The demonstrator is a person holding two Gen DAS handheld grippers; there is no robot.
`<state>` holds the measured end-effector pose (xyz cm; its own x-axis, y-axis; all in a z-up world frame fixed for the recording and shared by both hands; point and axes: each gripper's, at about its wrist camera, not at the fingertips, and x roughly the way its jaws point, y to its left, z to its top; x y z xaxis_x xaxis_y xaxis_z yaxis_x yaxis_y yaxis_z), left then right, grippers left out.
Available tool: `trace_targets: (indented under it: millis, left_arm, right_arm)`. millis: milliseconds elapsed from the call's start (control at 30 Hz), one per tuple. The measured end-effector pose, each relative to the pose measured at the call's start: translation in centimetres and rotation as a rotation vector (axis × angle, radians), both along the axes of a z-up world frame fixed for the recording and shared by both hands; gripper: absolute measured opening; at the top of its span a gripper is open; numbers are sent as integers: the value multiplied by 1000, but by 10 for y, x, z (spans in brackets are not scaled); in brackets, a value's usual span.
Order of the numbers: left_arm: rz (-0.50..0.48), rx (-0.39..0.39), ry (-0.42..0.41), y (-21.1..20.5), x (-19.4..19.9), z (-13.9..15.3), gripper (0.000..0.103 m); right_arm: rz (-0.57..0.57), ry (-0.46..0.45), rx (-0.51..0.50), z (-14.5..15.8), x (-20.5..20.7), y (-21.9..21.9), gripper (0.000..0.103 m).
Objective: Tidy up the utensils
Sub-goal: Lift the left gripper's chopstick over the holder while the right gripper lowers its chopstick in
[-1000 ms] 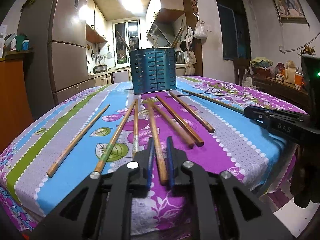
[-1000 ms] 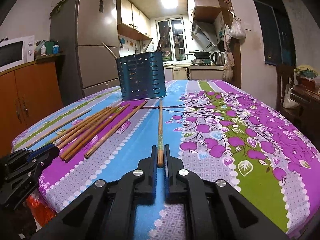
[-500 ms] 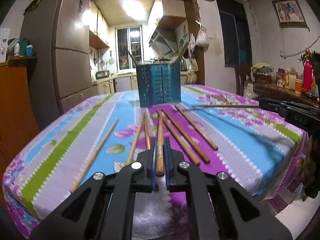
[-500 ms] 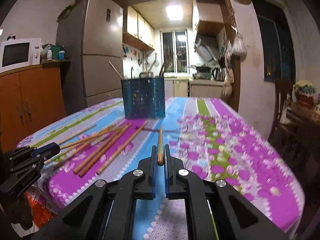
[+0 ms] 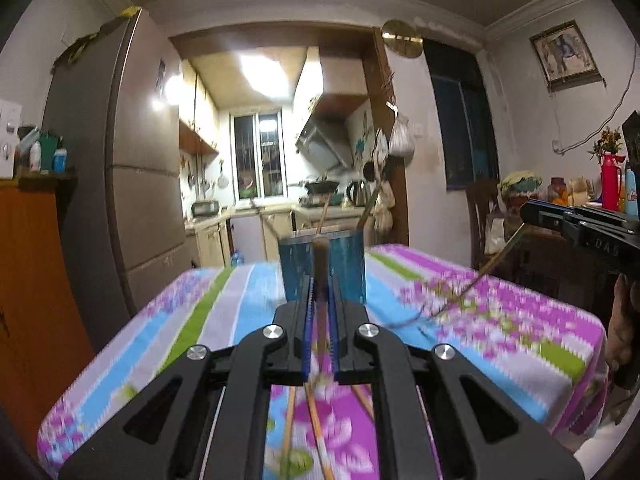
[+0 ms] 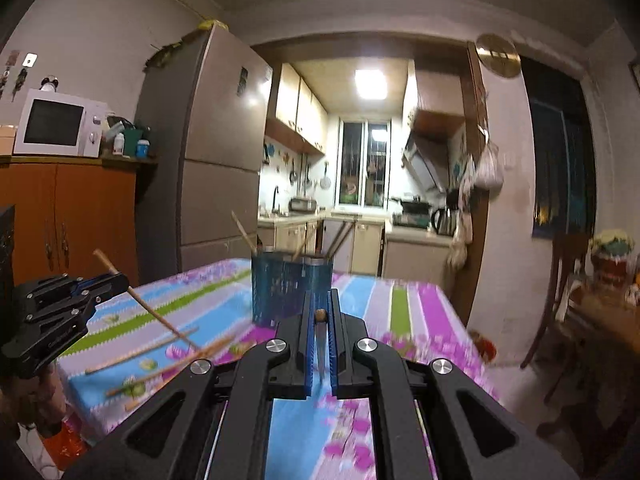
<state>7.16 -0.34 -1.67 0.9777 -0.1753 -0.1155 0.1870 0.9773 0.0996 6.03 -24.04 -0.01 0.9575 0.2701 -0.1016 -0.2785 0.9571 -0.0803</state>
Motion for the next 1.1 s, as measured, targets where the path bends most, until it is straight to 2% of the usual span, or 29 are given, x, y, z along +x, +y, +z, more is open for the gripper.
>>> trace_targets:
  millis: [200, 400, 633, 1100]
  left_arm:
    - [-45, -13, -6, -5, 36, 33, 5]
    - [-68, -48, 15, -1, 64, 55, 5]
    - [-67, -47, -1, 1, 69, 69, 5]
    - [-82, -62, -19, 1, 92, 97, 5]
  right_arm:
    - [37, 0, 15, 31, 28, -5, 7]
    - [68, 45, 48, 58, 55, -11, 7]
    - [86, 58, 99, 83, 75, -19, 7]
    - [124, 51, 110, 132, 105, -8, 7]
